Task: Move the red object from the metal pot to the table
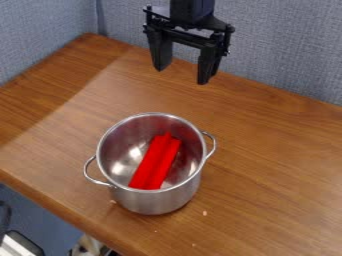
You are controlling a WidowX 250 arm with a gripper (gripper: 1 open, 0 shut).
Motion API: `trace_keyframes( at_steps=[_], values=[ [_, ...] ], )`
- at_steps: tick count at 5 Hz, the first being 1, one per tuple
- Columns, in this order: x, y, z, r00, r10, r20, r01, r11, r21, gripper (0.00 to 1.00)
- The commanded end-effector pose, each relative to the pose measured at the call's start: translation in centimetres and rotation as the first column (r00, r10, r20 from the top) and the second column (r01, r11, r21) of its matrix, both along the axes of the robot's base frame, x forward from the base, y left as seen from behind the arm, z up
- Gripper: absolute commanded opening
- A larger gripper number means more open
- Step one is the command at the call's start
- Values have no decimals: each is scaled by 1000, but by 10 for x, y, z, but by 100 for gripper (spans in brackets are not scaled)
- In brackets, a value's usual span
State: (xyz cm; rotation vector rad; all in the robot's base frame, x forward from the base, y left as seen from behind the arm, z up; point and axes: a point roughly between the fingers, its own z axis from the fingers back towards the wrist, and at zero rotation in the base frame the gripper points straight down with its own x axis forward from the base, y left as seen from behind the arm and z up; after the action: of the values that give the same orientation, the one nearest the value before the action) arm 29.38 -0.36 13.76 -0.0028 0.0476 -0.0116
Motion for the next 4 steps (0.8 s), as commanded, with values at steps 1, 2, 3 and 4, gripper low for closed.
trace_keyframes(
  at_steps=[1,2,3,4],
  values=[
    [-3,-1,-7,1000,2,-20,-2,1000,-1,100],
    [-28,-5,-17,999,-19,-33,20,1000,6,100],
    [-46,-7,-23,999,-39,1,39,999,15,100],
    [-61,-5,-28,997,-66,34,66,998,0,100]
  ],
)
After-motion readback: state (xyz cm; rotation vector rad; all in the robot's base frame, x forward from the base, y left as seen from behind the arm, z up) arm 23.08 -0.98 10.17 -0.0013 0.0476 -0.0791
